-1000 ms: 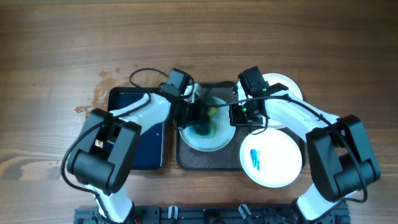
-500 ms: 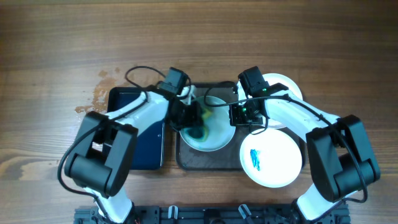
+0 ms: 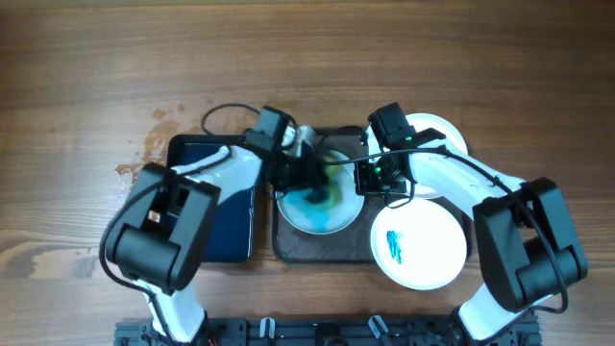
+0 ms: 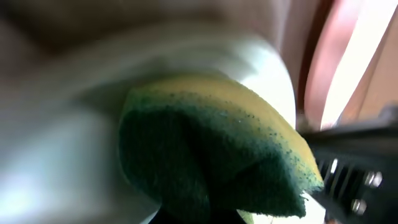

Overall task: Clean dirty plates on tray and stack at the side
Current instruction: 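Scrub the held plate's surface with the sponge in the left gripper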

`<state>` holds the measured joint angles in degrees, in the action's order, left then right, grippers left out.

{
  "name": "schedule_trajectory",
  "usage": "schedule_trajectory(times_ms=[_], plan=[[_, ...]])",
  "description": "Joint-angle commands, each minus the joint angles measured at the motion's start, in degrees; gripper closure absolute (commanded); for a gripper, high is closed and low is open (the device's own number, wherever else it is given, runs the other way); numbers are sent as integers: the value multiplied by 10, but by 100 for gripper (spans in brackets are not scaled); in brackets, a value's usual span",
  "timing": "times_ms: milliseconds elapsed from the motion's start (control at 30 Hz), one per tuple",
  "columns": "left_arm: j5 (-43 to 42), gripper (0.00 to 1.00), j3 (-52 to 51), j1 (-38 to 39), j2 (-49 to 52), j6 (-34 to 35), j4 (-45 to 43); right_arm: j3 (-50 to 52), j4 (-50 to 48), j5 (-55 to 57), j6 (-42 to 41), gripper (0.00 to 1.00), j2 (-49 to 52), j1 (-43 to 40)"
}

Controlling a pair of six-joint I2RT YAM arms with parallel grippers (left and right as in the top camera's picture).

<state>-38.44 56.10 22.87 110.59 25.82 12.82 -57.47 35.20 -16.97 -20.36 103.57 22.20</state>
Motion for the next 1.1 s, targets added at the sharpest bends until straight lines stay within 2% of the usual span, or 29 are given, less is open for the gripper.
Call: schedule_trajectory(times_ms=[0, 133, 300, 467, 533, 633, 733, 867, 1067], plan=[[143, 96, -6, -26, 23, 0, 0, 10, 18, 10, -8, 96, 19, 0], [194, 96, -6, -33, 23, -2, 47, 10, 19, 10, -8, 96, 19, 0], [351, 96, -6, -32, 23, 3, 179, 10, 19, 10, -7, 96, 19, 0], [366, 96, -6, -30, 23, -1, 254, 10, 15, 10, -7, 95, 19, 0], [332, 96, -6, -24, 23, -47, 270, 10, 15, 10, -6, 96, 19, 0], [199, 96, -6, -9, 23, -123, 273, 10, 15, 10, -7, 96, 19, 0], [98, 96, -6, 31, 23, -152, 272, 10, 15, 10, -6, 96, 19, 0], [91, 96, -6, 98, 23, -151, 261, 10, 17, 10, -7, 96, 19, 0], [91, 96, -6, 129, 23, -104, 150, 10, 26, 10, -8, 96, 19, 0]])
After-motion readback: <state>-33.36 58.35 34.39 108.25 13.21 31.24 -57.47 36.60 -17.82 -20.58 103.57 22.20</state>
